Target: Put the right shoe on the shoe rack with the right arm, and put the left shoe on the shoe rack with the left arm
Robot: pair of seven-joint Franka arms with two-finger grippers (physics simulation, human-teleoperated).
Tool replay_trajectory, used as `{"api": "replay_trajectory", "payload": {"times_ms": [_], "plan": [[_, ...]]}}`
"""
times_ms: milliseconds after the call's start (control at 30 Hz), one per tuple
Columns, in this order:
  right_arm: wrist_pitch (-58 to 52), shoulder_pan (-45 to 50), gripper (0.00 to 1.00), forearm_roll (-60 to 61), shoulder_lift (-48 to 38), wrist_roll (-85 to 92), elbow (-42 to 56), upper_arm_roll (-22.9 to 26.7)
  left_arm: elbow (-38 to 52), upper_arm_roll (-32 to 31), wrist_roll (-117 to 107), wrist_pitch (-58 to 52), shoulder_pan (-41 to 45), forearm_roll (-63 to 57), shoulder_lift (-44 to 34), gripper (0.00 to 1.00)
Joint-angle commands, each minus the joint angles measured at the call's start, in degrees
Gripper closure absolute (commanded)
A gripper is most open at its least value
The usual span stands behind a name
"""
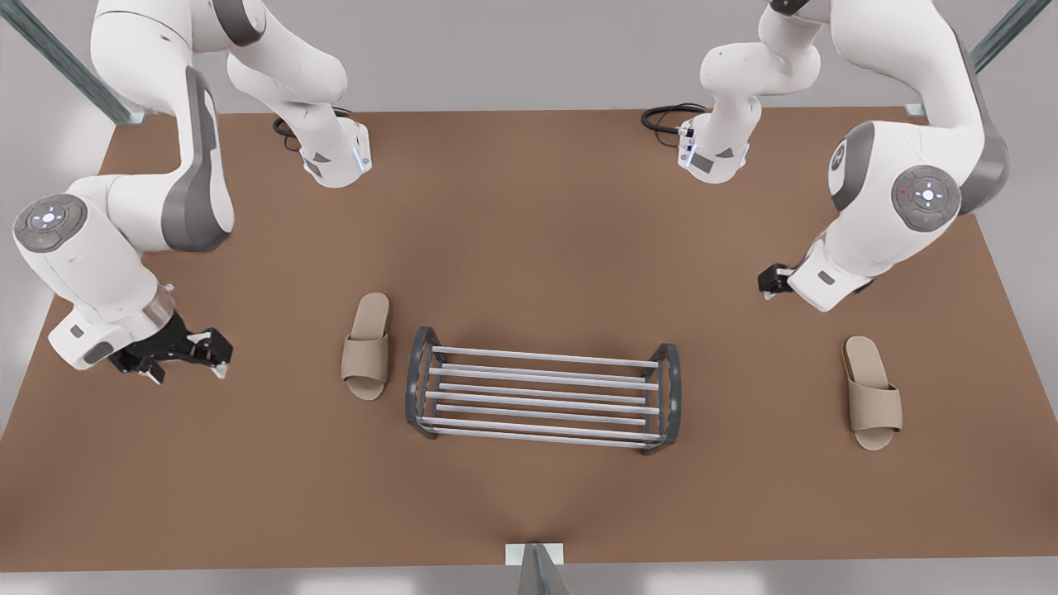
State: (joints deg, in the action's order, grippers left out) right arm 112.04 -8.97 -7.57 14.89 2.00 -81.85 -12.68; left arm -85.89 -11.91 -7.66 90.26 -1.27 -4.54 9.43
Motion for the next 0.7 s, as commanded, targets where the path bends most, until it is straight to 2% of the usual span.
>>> {"api": "replay_trajectory", "payload": {"times_ms": [0,100,167,200,267,300,367,400,467,533,567,600,667], "plan": [[-2.35,0.01,0.0,1.85,-1.62,1.78,0.64,0.02,-0.68,-0.04,-7.02,4.57,-0.14,-0.47,-0.2,0.0],[-4.99,0.71,0.0,2.73,-1.8,1.52,1.08,-0.15,0.11,-0.04,-8.34,3.87,0.04,-1.09,0.85,0.0],[-1.04,0.88,0.0,2.29,-3.2,0.81,-1.11,-1.91,-2.7,-0.04,-7.02,3.34,-4.18,-1.27,-0.64,0.0],[7.56,0.88,0.0,2.29,-7.59,0.73,-9.36,-1.91,-5.25,-0.04,-0.53,5.88,-6.73,-1.44,-2.31,0.0],[27.34,0.62,0.0,2.64,-18.4,-0.94,-28.7,-2.0,-23.08,-0.04,11.26,26.79,-15.69,-4.86,-9.69,0.0],[34.43,0.71,0.0,2.64,-20.86,-1.21,-34.58,-2.09,-28.42,-0.04,12.14,32.05,-17.27,-7.31,-11.88,0.0],[60.11,0.18,0.0,2.73,-22.8,-13.85,-46.99,-3.05,-30.83,-0.04,21.36,34.1,-23.86,-7.42,-12.86,0.0],[60.41,0.09,0.0,2.73,-23.68,-14.48,-46.65,-3.14,-33.63,-0.04,24.79,40.85,-25.63,-7.42,-12.51,0.0],[45.82,0.71,0.0,2.64,-24.21,-14.48,-41.56,-3.23,-36.18,-0.13,34.62,47.44,-30.28,-2.77,-10.49,0.0],[45.9,0.45,0.0,2.38,-24.39,-14.39,-41.2,-3.41,-41.72,-0.13,40.97,60.63,-32.4,0.75,-10.31,0.0],[45.81,0.01,0.0,2.29,-24.12,-14.3,-41.2,-3.49,-45.67,-0.04,40.88,73.34,-33.71,0.84,-7.77,0.0],[46.69,-1.31,0.0,2.29,-22.89,-14.83,-41.37,-3.49,-48.84,-0.04,40.8,87.17,-36.52,0.84,-1.71,0.0],[52.58,-1.75,0.0,2.38,-22.37,-16.49,-44.89,-3.49,-49.2,-1.27,40.53,96.15,-41.71,0.49,4.37,0.01]]}}
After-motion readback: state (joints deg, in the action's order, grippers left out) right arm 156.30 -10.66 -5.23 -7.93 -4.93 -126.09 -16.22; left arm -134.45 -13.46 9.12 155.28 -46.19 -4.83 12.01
